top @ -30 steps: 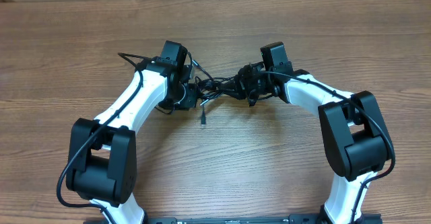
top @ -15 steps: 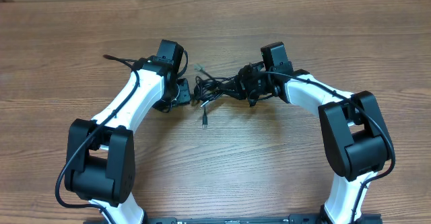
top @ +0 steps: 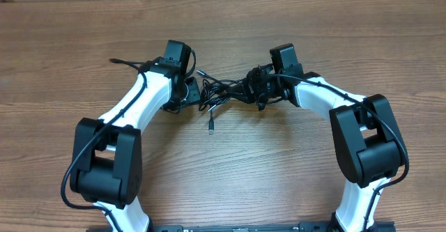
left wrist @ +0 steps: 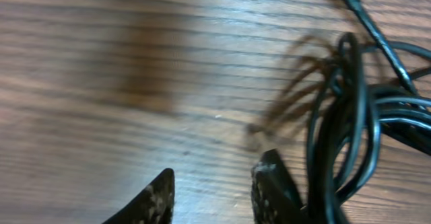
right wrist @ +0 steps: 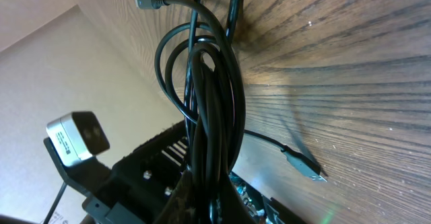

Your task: Untangle cables

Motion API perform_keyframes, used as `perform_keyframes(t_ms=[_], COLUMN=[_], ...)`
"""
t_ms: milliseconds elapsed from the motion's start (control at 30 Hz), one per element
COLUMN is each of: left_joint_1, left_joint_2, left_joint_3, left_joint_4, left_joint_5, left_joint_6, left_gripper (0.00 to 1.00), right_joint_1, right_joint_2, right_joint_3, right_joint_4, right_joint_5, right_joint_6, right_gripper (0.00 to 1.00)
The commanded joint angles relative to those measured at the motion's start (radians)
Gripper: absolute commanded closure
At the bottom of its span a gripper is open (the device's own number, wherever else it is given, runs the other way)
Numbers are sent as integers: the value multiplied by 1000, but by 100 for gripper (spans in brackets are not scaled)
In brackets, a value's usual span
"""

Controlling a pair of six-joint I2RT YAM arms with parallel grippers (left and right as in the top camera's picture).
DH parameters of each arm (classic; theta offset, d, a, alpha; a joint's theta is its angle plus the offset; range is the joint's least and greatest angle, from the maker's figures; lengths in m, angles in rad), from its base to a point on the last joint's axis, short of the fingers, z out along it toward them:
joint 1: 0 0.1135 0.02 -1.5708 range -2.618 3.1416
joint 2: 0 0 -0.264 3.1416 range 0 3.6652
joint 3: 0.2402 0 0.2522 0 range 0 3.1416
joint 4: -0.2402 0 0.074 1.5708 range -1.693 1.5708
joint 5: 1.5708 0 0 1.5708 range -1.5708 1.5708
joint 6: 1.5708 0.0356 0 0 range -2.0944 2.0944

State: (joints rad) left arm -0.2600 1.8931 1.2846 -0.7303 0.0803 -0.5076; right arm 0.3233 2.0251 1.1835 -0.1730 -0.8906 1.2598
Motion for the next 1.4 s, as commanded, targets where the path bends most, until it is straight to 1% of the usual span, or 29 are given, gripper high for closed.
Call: perform_keyframes(t_ms=[0, 100, 167, 200, 267, 333, 533, 700, 767, 833, 933, 967, 1000, 1033, 1067, 1100, 1233, 1300, 1333, 1367], left_joint_1=[6, 6, 6, 7, 14, 27, 82, 117, 127, 132, 131, 127, 124, 121, 119, 114, 81, 52, 32, 5], left_joint_2=[16, 16, 16, 16, 16, 16, 16, 16, 13, 5, -19, -29, -38, -48, -57, -64, -69, -69, -69, -69], left_joint_3=[-6, -6, -5, -5, -5, -5, -5, -5, -5, -5, -5, -5, -5, -5, -5, -5, -5, -5, -5, -5], left_joint_4=[14, 5, -20, -34, -70, -93, -124, -175, -192, -198, -196, -196, -196, -193, -192, -189, -168, -153, -144, -132], left_joint_5=[147, 304, 417, 465, 560, 593, 540, 380, 376, 377, 381, 380, 381, 380, 381, 380, 380, 379, 366, 321], left_joint_6=[118, 255, 367, 418, 515, 557, 554, 481, 481, 481, 477, 477, 476, 473, 471, 458, 388, 383, 364, 310], left_gripper=[66, 69, 76, 83, 90, 92, 91, 91, 92, 92, 91, 91, 91, 91, 90, 89, 88, 87, 87, 85], right_joint_1=[-1, -1, -1, -1, -1, 8, 61, 126, 148, 163, 166, 162, 158, 150, 144, 134, 98, 77, 68, 53], right_joint_2=[-5, -5, -5, -5, -5, -5, -5, -5, -5, -6, -40, -64, -89, -122, -143, -171, -217, -216, -216, -216], right_joint_3=[14, 14, 14, 14, 14, 14, 14, 14, 14, 15, 17, 17, 17, 17, 17, 17, 17, 16, 15, 15], right_joint_4=[0, 0, 1, 0, 0, -20, -154, -295, -322, -331, -339, -347, -356, -369, -380, -394, -441, -464, -476, -497], right_joint_5=[-8, -8, -7, 5, 35, 63, 145, 161, 161, 160, 157, 160, 172, 193, 212, 240, 318, 334, 351, 382], right_joint_6=[-13, -37, -63, -85, -156, -246, -400, -591, -660, -672, -714, -737, -750, -771, -781, -791, -790, -782, -768, -752], right_gripper=[96, 96, 96, 96, 96, 96, 96, 94, 96, 96, 91, 88, 83, 71, 44, 0, 0, 0, 0, 0])
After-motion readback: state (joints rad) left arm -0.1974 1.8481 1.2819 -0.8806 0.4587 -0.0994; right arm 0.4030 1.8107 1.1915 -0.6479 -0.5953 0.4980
